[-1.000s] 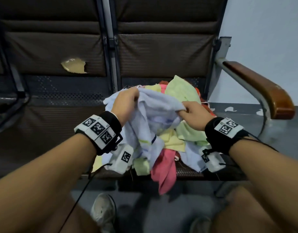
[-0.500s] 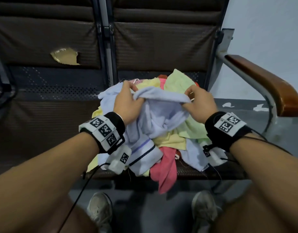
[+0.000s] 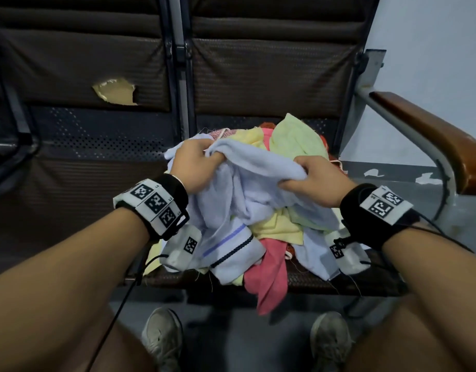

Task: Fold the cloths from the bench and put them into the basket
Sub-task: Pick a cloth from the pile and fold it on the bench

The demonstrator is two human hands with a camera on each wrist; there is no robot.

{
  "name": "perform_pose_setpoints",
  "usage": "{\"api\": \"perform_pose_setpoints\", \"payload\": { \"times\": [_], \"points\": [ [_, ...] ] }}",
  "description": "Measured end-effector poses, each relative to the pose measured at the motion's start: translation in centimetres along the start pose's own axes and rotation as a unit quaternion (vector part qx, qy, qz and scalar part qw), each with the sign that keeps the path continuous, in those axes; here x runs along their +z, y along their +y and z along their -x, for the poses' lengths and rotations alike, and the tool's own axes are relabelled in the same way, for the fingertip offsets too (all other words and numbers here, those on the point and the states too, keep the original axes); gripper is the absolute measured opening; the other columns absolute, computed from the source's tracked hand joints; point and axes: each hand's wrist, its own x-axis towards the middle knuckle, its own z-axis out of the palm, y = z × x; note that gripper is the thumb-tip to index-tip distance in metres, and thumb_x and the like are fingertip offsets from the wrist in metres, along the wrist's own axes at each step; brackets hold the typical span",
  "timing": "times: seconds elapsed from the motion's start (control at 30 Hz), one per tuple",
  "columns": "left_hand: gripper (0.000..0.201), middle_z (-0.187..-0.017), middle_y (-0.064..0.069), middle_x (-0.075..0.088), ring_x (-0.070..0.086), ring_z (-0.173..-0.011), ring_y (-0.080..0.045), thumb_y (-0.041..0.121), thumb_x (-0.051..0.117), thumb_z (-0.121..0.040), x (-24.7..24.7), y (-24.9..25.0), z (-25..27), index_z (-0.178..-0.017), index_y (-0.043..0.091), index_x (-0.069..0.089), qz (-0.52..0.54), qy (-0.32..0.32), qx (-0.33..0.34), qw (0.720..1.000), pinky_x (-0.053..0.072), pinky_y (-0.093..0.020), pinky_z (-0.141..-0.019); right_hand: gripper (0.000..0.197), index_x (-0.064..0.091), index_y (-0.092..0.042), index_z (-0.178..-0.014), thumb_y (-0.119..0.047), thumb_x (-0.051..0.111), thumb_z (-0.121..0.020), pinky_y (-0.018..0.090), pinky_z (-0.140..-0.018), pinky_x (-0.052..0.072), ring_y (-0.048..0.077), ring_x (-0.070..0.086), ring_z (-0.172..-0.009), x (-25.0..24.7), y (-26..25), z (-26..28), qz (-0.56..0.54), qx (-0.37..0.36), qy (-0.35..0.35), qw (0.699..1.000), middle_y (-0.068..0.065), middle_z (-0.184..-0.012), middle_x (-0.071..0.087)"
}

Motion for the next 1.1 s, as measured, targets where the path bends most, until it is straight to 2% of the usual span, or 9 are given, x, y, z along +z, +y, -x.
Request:
{"api": "perform_pose_setpoints", "payload": {
  "times": [0.13, 0.27, 0.37, 0.47, 0.6, 0.7, 0.87, 0.93, 1.1],
  "points": [
    [0.018, -0.082, -0.008, 0.064, 0.054, -0.067, -0.008, 0.001, 0.050, -0.088, -0.7, -0.9, 0.0, -0.088, 0.014, 0.063, -0.010, -0.019, 0.008, 1.000, 0.043, -0.019, -0.059, 0.027, 0.058, -0.006, -0.082, -0.028, 0.071, -0.091, 0.026, -0.058, 0.033, 0.012, 0.045, -0.061, 0.2, -1.0, 0.7, -0.045, -0.063, 0.009, 0.997, 0.003, -0.069, 0.055],
    [0.024, -0.100, -0.018, 0.065, 0.062, -0.092, -0.035, 0.015, 0.053, -0.087, -1.5, -1.5, -0.6, -0.103, 0.021, 0.070, -0.133, 0.014, -0.013, 0.991, 0.052, -0.040, -0.081, 0.034, 0.054, -0.006, -0.073, -0.025, 0.054, -0.102, 0.035, -0.062, 0.036, 0.015, 0.042, -0.060, 0.6, -1.7, 0.8, -0.055, -0.093, 0.031, 0.994, 0.008, -0.064, 0.050],
    [0.038, -0.093, -0.003, 0.069, 0.068, -0.087, -0.023, 0.018, 0.068, -0.083, -1.4, -0.8, -0.5, -0.120, 0.018, 0.062, -0.053, 0.044, -0.068, 0.995, 0.054, -0.033, -0.077, 0.032, 0.060, -0.008, -0.077, -0.023, 0.050, -0.104, 0.035, -0.065, 0.038, 0.015, 0.044, -0.063, 0.8, -1.4, 0.4, -0.044, -0.083, 0.083, 0.992, 0.001, -0.066, 0.052],
    [0.018, -0.074, -0.002, 0.069, 0.069, -0.060, -0.014, 0.008, 0.072, -0.082, -0.9, -0.1, 0.0, -0.096, 0.012, 0.063, 0.064, 0.032, -0.103, 0.992, 0.062, -0.037, -0.068, 0.019, 0.062, -0.016, -0.117, -0.021, 0.055, -0.101, 0.025, -0.064, 0.042, 0.011, 0.052, -0.063, 0.7, -1.3, 0.2, -0.079, -0.075, 0.141, 0.984, -0.003, -0.069, 0.062],
    [0.014, -0.072, -0.012, 0.061, 0.056, -0.062, -0.024, 0.006, 0.055, -0.092, -1.0, 0.6, 0.1, -0.082, 0.012, 0.064, 0.135, 0.015, -0.114, 0.984, 0.052, -0.040, -0.066, 0.017, 0.042, -0.019, -0.119, -0.017, 0.047, -0.103, 0.022, -0.048, 0.033, 0.011, 0.038, -0.042, 0.9, -2.0, 0.6, -0.106, -0.133, 0.113, 0.979, -0.003, -0.049, 0.044],
    [0.018, -0.078, -0.014, 0.051, 0.050, -0.069, -0.024, 0.012, 0.043, -0.097, -0.9, 1.4, 0.0, -0.082, 0.009, 0.053, 0.207, 0.013, -0.140, 0.968, 0.043, -0.040, -0.066, 0.030, 0.057, -0.024, -0.109, -0.002, 0.039, -0.098, 0.031, -0.063, 0.045, 0.017, 0.054, -0.062, 1.8, -2.5, 0.7, -0.016, -0.187, -0.005, 0.982, -0.001, -0.070, 0.059],
    [0.030, -0.062, 0.000, 0.032, 0.033, -0.058, -0.013, 0.015, 0.039, -0.091, -1.1, 3.2, 0.2, -0.063, 0.019, 0.032, 0.320, 0.045, -0.182, 0.929, 0.030, -0.033, -0.061, 0.041, 0.075, -0.026, -0.104, 0.001, 0.048, -0.089, 0.028, -0.084, 0.048, 0.019, 0.065, -0.095, 3.4, -1.9, 0.7, 0.150, -0.096, -0.205, 0.962, -0.001, -0.101, 0.072],
    [0.025, -0.060, 0.000, 0.038, 0.039, -0.058, -0.014, 0.017, 0.047, -0.080, -1.4, 3.7, 0.3, -0.058, 0.018, 0.036, 0.375, 0.010, -0.172, 0.911, 0.034, -0.031, -0.061, 0.045, 0.075, -0.026, -0.106, 0.005, 0.049, -0.085, 0.028, -0.091, 0.049, 0.020, 0.065, -0.107, 3.1, -1.7, 0.3, 0.164, -0.043, -0.186, 0.968, -0.002, -0.114, 0.071],
    [0.021, -0.066, -0.001, 0.053, 0.049, -0.060, -0.009, 0.011, 0.065, -0.085, -1.1, 2.8, 0.6, -0.066, 0.014, 0.056, 0.159, -0.035, -0.061, 0.985, 0.040, -0.022, -0.056, 0.053, 0.068, -0.019, -0.119, 0.007, 0.046, -0.078, 0.041, -0.099, 0.048, 0.029, 0.061, -0.113, 2.3, -2.3, -0.3, 0.047, -0.047, -0.019, 0.998, 0.006, -0.124, 0.067]
  ]
}}
